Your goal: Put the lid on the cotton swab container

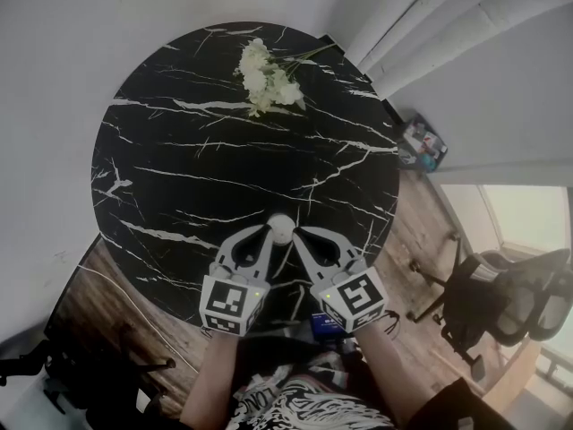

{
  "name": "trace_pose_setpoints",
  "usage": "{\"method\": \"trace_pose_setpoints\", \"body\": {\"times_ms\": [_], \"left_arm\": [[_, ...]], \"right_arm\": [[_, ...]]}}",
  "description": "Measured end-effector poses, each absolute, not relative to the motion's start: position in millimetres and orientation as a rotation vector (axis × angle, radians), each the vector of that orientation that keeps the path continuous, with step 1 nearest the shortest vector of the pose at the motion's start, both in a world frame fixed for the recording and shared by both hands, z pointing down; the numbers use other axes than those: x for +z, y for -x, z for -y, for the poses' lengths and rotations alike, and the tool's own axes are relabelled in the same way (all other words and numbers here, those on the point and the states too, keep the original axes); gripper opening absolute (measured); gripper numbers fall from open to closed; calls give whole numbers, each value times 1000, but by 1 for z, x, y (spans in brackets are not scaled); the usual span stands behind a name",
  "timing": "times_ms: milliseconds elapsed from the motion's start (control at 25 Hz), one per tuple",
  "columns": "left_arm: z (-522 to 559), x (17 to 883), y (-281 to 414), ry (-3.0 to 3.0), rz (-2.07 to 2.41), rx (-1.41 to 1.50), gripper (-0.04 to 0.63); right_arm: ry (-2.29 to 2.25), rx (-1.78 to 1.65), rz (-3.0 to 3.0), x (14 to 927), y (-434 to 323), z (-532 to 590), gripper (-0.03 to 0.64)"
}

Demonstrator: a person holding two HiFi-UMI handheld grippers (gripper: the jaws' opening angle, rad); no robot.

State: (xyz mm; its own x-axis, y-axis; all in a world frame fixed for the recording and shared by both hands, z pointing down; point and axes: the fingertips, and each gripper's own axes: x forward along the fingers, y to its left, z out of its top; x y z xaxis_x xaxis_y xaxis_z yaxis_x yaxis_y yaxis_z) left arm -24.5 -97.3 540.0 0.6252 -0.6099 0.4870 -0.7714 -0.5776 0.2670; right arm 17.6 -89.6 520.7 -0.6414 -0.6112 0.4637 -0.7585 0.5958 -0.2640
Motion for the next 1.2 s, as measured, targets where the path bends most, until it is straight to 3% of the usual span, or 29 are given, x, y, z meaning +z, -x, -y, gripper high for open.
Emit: {"method": "trace_pose_setpoints", "body": {"times_ms": [1200], "left_arm": [[96,543,18,-2450,1050,546,15]], "right_arm": [[-1075,687,2435,542,-18,88,18]]}}
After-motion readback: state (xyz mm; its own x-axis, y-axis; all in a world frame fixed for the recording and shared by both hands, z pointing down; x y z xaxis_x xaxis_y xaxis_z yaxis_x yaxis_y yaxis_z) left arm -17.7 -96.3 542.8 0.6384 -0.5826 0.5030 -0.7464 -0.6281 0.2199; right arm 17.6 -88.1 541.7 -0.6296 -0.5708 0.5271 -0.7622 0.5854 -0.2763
